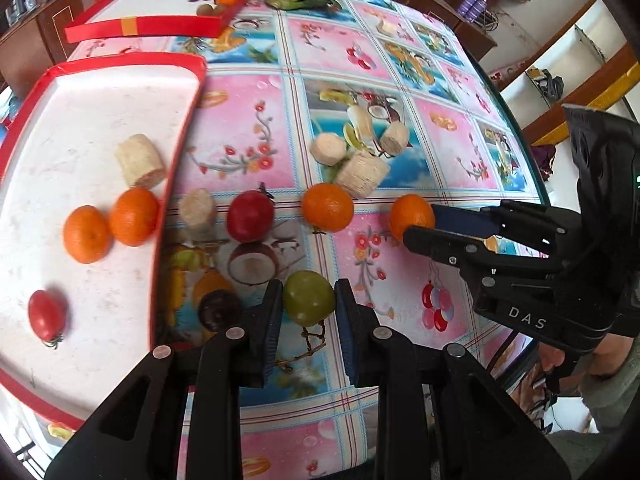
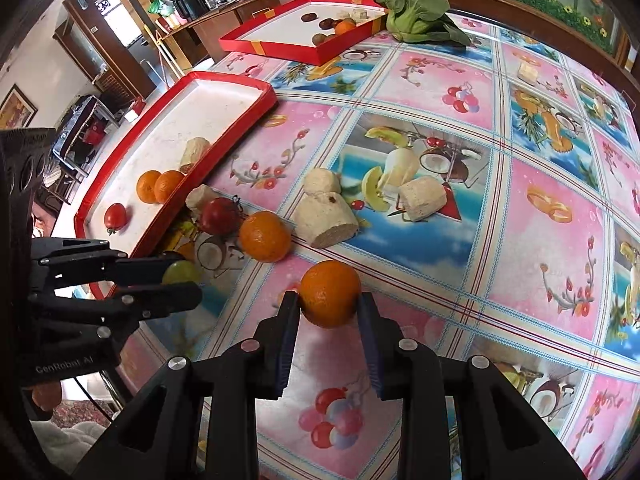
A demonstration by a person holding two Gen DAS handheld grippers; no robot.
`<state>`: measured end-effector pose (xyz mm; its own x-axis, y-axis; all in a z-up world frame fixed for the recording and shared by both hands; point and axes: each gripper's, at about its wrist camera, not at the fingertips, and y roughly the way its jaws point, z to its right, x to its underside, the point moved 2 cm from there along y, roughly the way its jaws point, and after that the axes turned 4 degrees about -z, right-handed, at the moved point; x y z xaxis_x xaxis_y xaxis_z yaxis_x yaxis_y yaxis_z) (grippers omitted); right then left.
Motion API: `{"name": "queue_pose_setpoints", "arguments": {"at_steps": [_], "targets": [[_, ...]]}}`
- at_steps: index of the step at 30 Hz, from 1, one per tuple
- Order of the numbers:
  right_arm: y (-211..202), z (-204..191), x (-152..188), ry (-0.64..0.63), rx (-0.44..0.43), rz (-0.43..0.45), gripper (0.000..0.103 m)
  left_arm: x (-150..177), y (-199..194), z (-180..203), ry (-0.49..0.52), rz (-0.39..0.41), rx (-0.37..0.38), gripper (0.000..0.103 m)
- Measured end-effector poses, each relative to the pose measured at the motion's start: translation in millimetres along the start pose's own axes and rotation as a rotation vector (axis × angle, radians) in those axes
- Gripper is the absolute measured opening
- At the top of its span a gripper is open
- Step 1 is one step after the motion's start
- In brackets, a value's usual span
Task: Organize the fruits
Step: 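Grip the green fruit with the left tool and carry both fruits over the white tray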
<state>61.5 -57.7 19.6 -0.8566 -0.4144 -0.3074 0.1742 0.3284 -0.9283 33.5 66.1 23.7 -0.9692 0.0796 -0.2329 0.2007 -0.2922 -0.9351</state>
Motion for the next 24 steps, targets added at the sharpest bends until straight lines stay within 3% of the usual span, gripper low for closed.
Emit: {"name": "queue_pose_setpoints", "arguments": {"at_steps": [12, 24], "targets": [[-10, -34, -9, -0.028, -0.048, 0.025, 0.030, 2, -27, -31, -0.023, 0.043, -0.012, 0.023], [-6, -97, -37, -0.086, -0.160, 0.030, 0.030, 25, -59, -118, -0.171, 0.078, -0.070, 0.023]]}}
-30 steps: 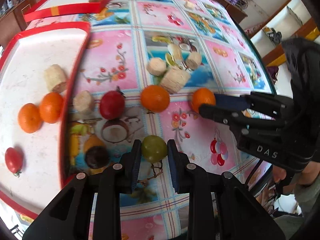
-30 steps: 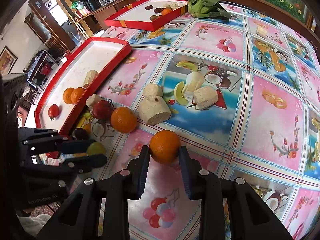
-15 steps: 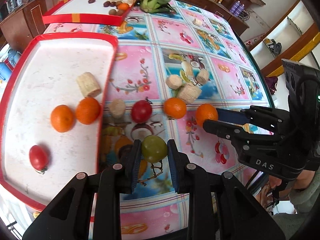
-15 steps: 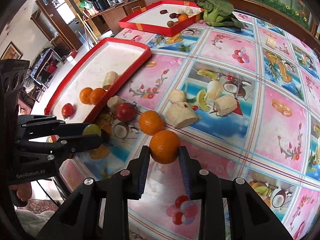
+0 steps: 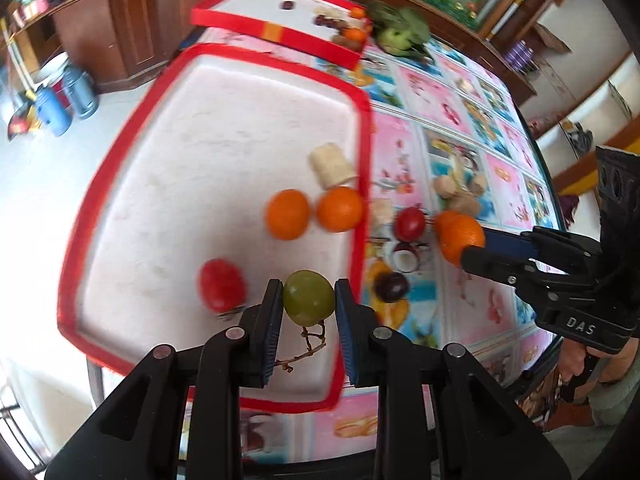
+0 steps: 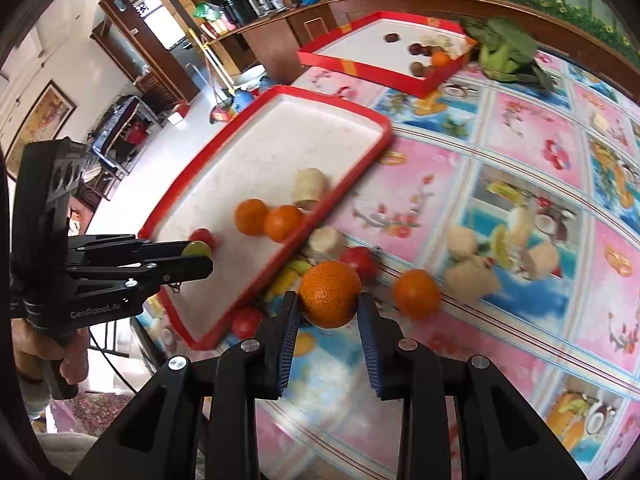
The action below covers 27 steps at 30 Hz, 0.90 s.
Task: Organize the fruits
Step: 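Grip the green fruit with the left tool and carry both fruits over the white tray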
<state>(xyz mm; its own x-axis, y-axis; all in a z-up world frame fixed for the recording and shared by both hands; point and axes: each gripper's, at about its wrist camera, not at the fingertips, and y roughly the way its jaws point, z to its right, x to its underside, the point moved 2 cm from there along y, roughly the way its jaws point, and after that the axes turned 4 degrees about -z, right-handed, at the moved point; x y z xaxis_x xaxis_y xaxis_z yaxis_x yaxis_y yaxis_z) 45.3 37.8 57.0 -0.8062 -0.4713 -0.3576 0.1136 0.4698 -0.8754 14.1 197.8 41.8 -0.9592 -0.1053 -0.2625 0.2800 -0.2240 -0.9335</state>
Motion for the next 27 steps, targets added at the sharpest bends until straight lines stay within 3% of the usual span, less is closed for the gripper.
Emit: {"name": "queue_pose_setpoints", "arguments": {"at_steps": [4, 11, 27], "targets": [[12, -26, -13, -0.048, -0.028, -0.017, 0.030, 9, -2, -21, -0.051, 0.001, 0.004, 0.023], [36, -60, -25, -0.120, -0.039, -0.054, 0.030, 22, 8, -21, -0.031, -0.029, 0.003, 0.024], [76, -64, -38, -0.119, -0.019, -0.115, 0.030, 29, 26, -17, 0.039, -0.079, -0.046, 0.024]]}}
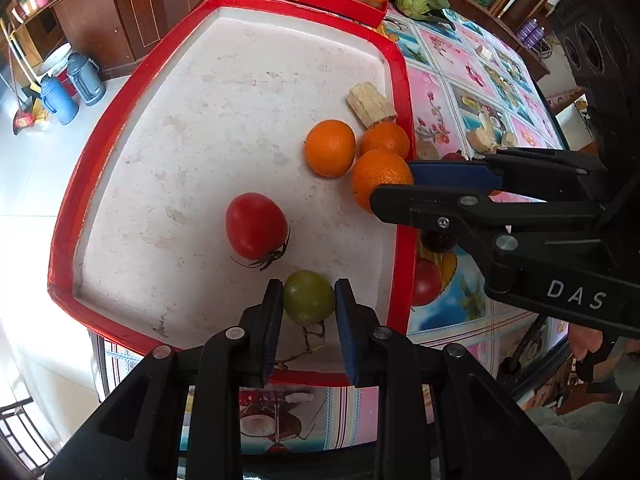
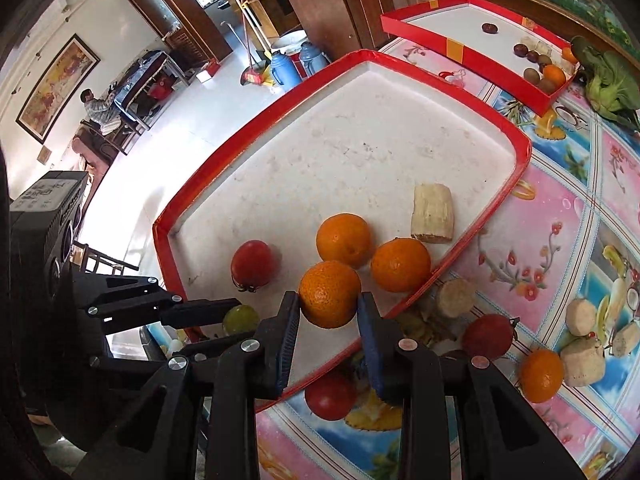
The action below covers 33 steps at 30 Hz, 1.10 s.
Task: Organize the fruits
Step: 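Grip the green fruit with the left tool and carry both fruits over the white tray, then lower green fruit and orange into the white tray and open both tools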
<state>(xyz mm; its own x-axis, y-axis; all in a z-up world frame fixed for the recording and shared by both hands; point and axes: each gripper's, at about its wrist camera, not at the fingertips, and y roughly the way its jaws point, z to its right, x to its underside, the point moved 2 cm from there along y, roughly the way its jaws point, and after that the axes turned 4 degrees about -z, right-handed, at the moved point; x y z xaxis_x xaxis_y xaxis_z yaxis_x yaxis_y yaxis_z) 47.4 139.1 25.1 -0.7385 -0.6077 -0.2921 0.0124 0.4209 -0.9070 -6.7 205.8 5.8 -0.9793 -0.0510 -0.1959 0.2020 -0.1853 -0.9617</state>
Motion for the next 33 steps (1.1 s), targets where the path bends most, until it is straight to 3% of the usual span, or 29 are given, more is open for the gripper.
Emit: {"name": "queue_pose_setpoints", "arguments": {"at_steps": [16, 28, 29, 31, 33], "targets": [[19, -5, -1, -0.037, 0.034, -0.052, 0.031, 1, 4, -3, -0.006, -0.013, 0.003, 0.024], [8, -2, 0, -0.019, 0.024, -0.025, 0.034, 2, 2, -3, -0.030, -0.011, -0.003, 0.024], [5, -1, 1, -0.015, 0.023, -0.019, 0.034, 3, 2, -3, -0.033, -0.010, -0.006, 0.026], [-2, 2, 4, -0.007, 0.020, -0.006, 0.035, 3, 0, -2, -0.036, -0.007, -0.015, 0.045], [-9, 5, 6, -0.002, 0.021, 0.006, 0.036, 3, -4, -1, -0.039, 0.005, -0.021, 0.049]]}}
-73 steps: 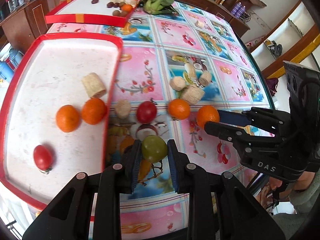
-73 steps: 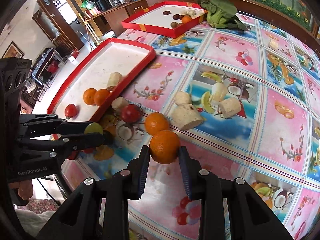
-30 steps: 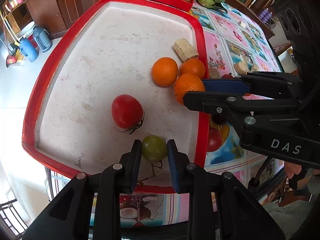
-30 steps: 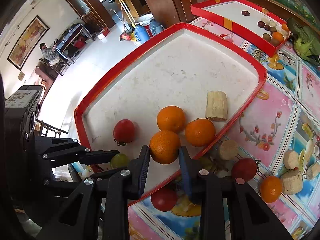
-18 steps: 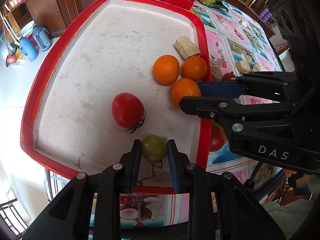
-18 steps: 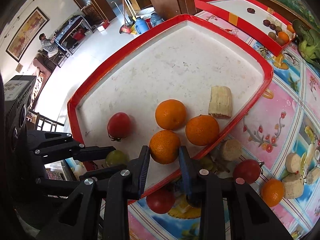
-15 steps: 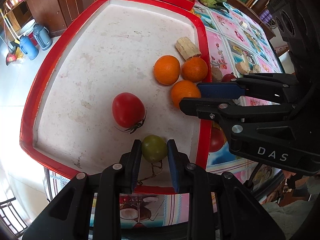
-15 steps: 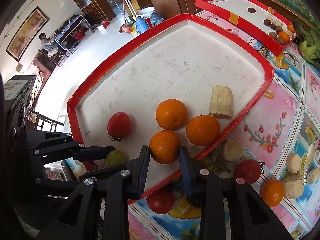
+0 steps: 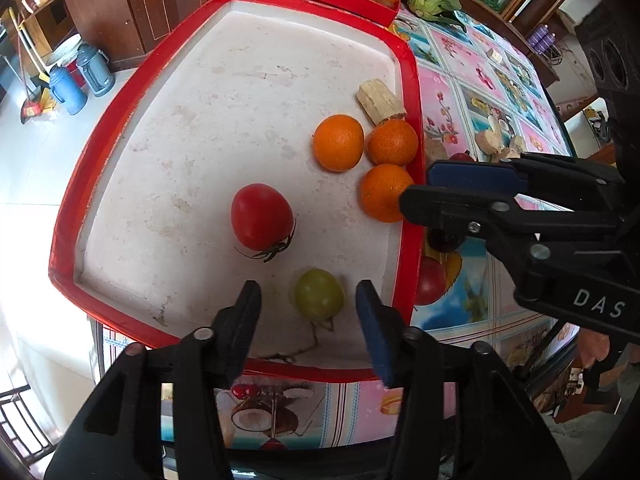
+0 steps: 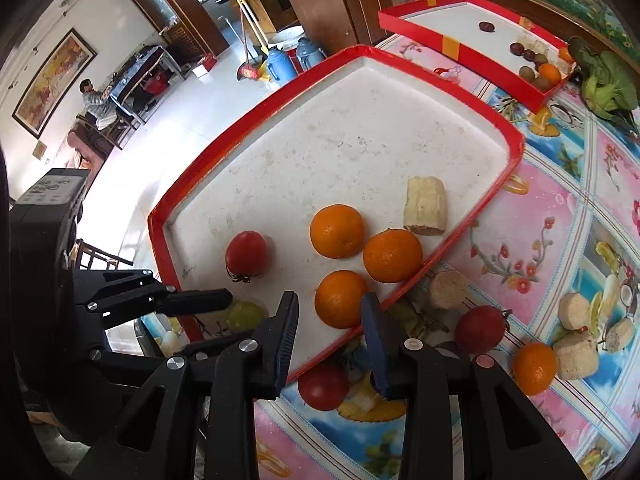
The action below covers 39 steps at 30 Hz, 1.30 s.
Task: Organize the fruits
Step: 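Lower green fruit and orange into the white tray and open both tools, then withdraw both open tools from the tray back over the tablecloth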
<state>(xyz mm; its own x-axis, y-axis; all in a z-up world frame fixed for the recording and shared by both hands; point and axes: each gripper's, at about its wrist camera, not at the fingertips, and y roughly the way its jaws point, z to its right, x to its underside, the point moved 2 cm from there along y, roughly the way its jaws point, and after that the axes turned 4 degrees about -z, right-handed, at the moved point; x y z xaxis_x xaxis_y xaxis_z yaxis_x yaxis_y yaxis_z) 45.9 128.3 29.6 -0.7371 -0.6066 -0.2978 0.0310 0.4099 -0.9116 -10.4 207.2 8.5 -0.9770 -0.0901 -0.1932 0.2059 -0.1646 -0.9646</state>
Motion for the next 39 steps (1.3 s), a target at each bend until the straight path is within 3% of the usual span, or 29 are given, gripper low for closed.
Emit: {"name": "queue_pose_setpoints", "arguments": {"at_steps": [14, 25, 28, 39], "targets": [[-28, 25, 23, 0.057, 0.032, 0.038, 0.040, -3, -9, 22, 0.039, 0.020, -0.050, 0.049], [-43, 57, 47, 0.126, 0.058, 0.050, 0.048, -10, -10, 49, 0.075, 0.021, -0.050, 0.049], [-48, 67, 55, 0.149, 0.068, 0.053, 0.049, -12, -11, 59, 0.096, 0.028, -0.053, 0.057], [-70, 112, 91, 0.264, 0.099, 0.076, 0.051, -18, -3, 94, 0.165, 0.013, -0.038, 0.057]]}}
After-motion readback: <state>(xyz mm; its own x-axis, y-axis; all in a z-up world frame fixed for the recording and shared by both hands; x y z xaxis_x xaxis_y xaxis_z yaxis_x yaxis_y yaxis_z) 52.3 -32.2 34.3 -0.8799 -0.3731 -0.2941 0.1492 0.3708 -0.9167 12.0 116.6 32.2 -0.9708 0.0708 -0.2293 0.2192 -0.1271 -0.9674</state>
